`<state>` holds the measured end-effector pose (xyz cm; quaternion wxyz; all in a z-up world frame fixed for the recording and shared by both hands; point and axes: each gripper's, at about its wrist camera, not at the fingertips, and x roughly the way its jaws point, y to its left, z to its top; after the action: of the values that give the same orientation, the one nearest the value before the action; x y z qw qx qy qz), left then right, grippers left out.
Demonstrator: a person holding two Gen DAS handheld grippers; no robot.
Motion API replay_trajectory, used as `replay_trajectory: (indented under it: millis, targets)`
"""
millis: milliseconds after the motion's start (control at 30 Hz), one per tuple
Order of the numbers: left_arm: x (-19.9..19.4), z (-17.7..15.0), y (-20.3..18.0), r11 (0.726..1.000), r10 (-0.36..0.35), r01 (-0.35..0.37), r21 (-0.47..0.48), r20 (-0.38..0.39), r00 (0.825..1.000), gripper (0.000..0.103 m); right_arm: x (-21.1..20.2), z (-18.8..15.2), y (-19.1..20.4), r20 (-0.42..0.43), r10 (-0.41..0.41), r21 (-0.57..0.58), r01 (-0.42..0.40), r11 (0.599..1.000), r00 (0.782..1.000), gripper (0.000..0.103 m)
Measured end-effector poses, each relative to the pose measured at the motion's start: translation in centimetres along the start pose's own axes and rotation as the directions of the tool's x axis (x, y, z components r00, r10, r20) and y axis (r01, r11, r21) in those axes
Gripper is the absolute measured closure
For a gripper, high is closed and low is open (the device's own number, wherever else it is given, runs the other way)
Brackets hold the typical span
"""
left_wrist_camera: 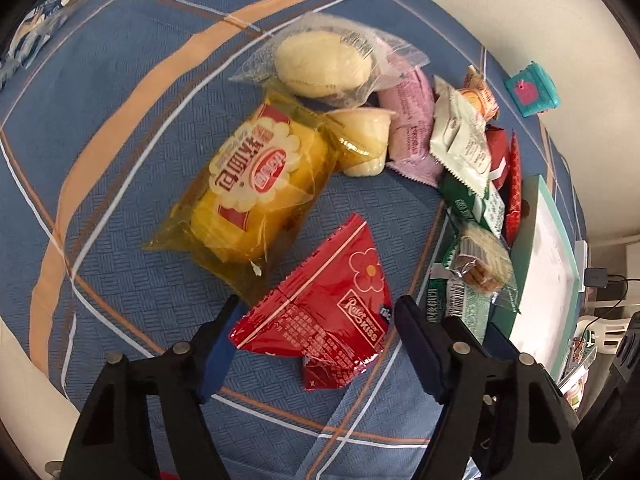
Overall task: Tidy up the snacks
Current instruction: 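Grasp the red snack pouch with the left tool while the right tool grasps the green biscuit pack, then carry the red pouch and green pack into the tray and open both tools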
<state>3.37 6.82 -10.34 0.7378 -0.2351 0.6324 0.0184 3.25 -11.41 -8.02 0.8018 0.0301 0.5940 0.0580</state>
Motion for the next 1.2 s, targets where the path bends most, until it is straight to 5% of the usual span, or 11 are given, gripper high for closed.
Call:
replay_trajectory:
  millis: [333, 667, 1200]
  targets:
    - [1.5, -0.9, -0.4, 0.999, 0.036, -0.036, 0.018, 0.014, 0.999, 0.039, 1.8, -0.1, 0.3, -0.027, -0.054, -0.03, 0.053, 0.998, 0.998, 0.047]
    - [0.4, -1.3, -0.4, 1.0, -0.003, 0.003, 0.008, 0.028, 1.0, 0.055, 2.2, -0.1, 1.3, -0.035, -0.06, -0.018, 0.06, 0.998, 0.998, 0.05]
    - [-5.1, -3.1, -0.8, 0.996, -0.085, 0.077, 0.051, 0.183, 0.979, 0.056, -3.9, -0.5, 0.5, 0.071, 0.038, 0.065, -0.043, 0.997, 0.997, 0.05]
